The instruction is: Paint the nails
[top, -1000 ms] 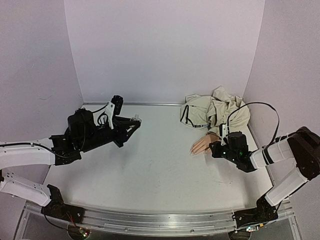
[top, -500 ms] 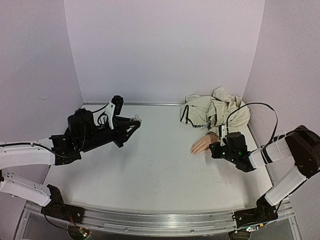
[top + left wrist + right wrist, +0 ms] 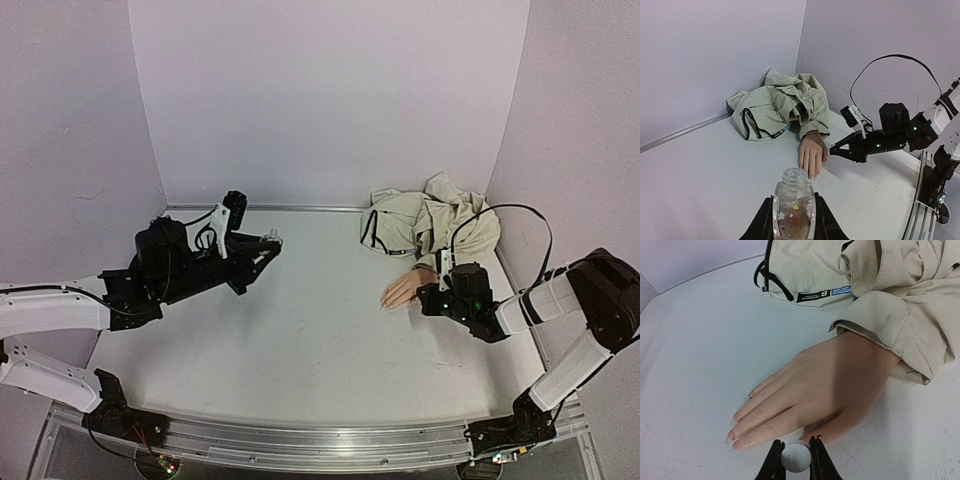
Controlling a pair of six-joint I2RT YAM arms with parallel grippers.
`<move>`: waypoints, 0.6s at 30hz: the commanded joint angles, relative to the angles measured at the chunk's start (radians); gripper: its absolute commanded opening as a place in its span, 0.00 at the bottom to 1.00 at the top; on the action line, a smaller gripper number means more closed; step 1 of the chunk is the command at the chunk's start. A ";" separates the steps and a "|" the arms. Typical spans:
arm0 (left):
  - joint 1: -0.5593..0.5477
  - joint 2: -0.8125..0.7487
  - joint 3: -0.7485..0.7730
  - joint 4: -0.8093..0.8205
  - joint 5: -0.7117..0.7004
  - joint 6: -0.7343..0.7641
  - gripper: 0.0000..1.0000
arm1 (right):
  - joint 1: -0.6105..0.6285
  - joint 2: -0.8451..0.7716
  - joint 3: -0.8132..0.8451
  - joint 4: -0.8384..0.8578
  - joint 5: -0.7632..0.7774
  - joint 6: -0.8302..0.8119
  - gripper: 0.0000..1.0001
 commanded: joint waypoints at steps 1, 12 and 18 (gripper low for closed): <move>0.006 -0.031 0.007 0.028 0.002 0.008 0.00 | 0.005 0.008 0.038 0.034 -0.010 -0.015 0.00; 0.006 -0.034 0.005 0.028 0.002 0.007 0.00 | 0.005 0.025 0.048 0.038 -0.027 -0.018 0.00; 0.006 -0.038 0.005 0.028 0.001 0.008 0.00 | 0.005 0.033 0.054 0.038 -0.042 -0.019 0.00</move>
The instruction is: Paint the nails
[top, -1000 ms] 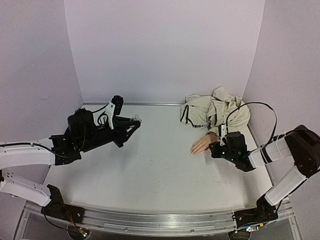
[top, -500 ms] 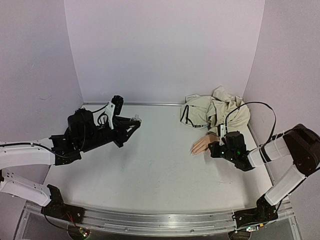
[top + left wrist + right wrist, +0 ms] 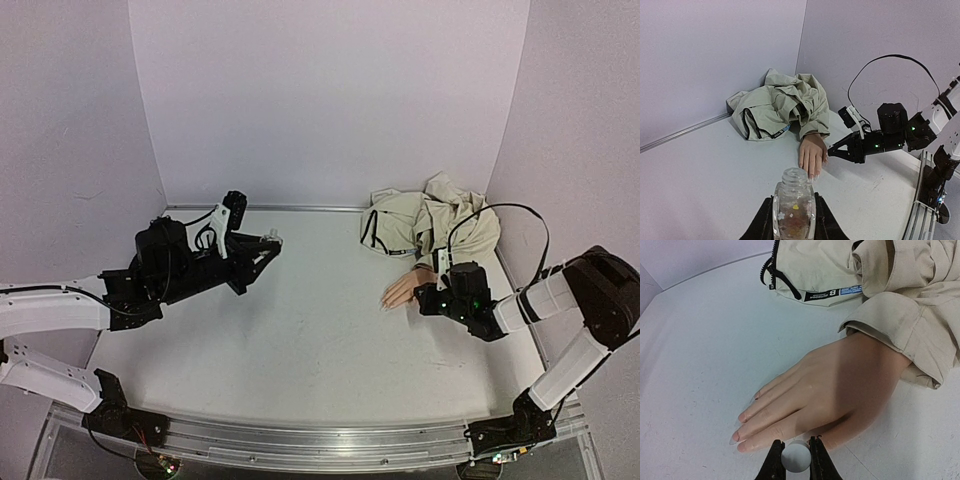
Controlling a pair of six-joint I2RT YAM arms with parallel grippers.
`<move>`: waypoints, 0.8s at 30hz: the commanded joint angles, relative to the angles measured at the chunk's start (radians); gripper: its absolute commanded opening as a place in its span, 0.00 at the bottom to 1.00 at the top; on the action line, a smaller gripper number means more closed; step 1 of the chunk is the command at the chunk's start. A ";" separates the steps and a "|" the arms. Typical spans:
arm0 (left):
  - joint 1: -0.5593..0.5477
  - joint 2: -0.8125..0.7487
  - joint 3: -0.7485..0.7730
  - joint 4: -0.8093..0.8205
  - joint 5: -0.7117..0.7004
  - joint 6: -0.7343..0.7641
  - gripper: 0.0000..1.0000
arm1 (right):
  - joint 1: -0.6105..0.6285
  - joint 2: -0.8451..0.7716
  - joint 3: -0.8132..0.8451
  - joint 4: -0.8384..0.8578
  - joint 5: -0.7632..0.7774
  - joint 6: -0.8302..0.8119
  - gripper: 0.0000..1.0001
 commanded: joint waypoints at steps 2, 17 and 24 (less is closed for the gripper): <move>0.006 -0.037 0.005 0.027 0.001 0.007 0.00 | 0.006 0.014 0.041 0.030 -0.020 -0.013 0.00; 0.006 -0.062 -0.005 0.025 -0.004 0.005 0.00 | 0.006 -0.004 0.026 0.018 -0.084 -0.010 0.00; 0.006 -0.068 -0.007 0.023 -0.002 -0.003 0.00 | 0.008 -0.059 -0.003 -0.009 -0.098 -0.007 0.00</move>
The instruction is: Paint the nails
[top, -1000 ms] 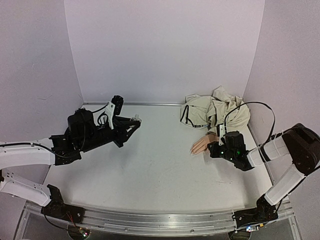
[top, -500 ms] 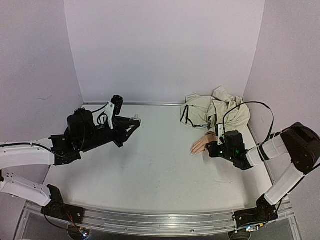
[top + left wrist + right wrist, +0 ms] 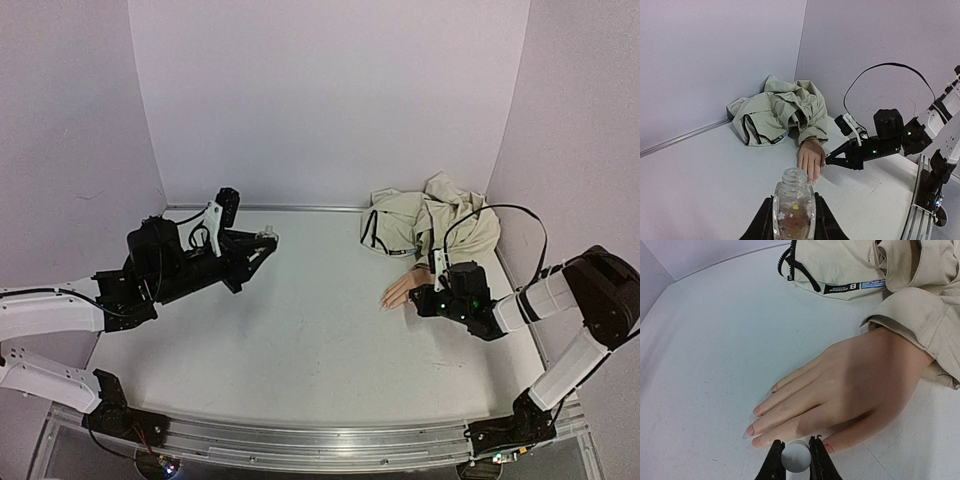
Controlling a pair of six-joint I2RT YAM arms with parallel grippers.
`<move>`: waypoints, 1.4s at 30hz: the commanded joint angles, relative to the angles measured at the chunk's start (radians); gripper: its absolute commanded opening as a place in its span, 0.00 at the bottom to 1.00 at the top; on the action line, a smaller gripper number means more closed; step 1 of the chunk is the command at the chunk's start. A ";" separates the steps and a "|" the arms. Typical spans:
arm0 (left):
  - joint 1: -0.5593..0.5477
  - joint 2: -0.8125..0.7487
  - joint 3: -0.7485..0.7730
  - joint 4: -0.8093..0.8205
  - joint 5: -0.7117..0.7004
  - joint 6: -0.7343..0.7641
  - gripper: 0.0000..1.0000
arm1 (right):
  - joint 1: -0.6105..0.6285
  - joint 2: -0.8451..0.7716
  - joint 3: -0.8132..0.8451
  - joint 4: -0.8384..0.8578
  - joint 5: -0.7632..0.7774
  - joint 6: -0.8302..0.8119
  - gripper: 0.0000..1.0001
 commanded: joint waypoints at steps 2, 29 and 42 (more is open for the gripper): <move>0.006 -0.026 0.003 0.024 0.000 -0.003 0.00 | 0.007 -0.093 -0.021 -0.005 -0.023 0.000 0.00; 0.006 -0.005 0.021 0.020 0.004 0.008 0.00 | 0.007 -0.049 0.018 -0.004 0.114 -0.012 0.00; 0.005 -0.004 0.017 0.018 0.000 0.009 0.00 | 0.007 -0.017 0.032 0.017 0.100 -0.017 0.00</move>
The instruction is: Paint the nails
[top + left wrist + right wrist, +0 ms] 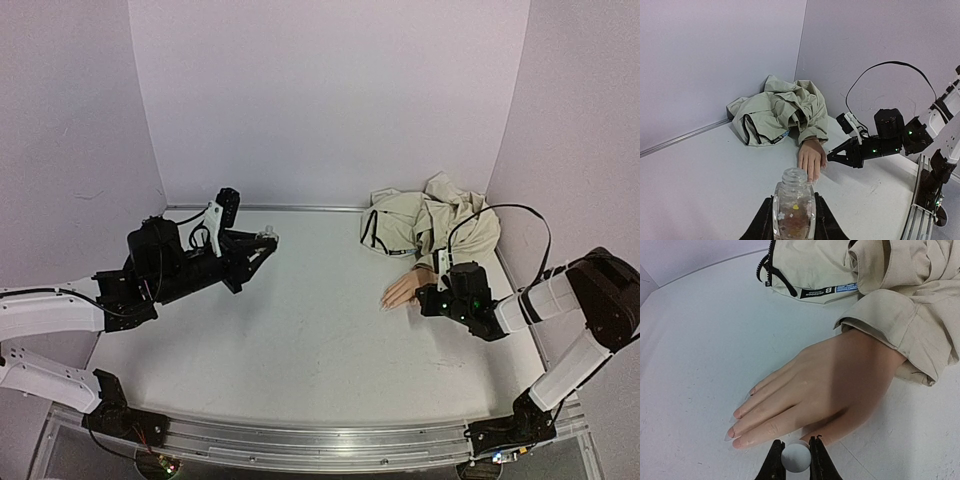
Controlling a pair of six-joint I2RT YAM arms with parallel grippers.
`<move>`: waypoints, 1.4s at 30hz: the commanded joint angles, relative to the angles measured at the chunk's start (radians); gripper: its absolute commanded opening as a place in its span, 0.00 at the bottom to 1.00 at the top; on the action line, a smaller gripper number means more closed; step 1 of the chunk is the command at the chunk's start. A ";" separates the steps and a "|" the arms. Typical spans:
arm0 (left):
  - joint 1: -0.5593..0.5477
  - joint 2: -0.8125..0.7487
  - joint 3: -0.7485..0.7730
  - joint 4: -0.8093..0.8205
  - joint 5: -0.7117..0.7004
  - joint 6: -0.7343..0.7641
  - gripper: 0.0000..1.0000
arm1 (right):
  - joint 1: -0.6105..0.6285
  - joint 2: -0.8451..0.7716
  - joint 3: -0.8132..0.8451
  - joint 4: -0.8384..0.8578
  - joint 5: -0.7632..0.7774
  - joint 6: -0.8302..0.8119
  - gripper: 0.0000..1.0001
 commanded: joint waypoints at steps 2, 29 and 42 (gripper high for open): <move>0.006 -0.006 0.016 0.018 -0.001 0.009 0.00 | 0.006 0.012 0.042 0.051 -0.007 -0.011 0.00; 0.006 -0.028 0.009 0.013 0.002 0.001 0.00 | 0.006 -0.007 -0.001 0.032 -0.072 0.026 0.00; 0.006 -0.074 -0.010 0.009 0.019 -0.004 0.00 | 0.022 -0.154 0.052 -0.130 -0.158 0.055 0.00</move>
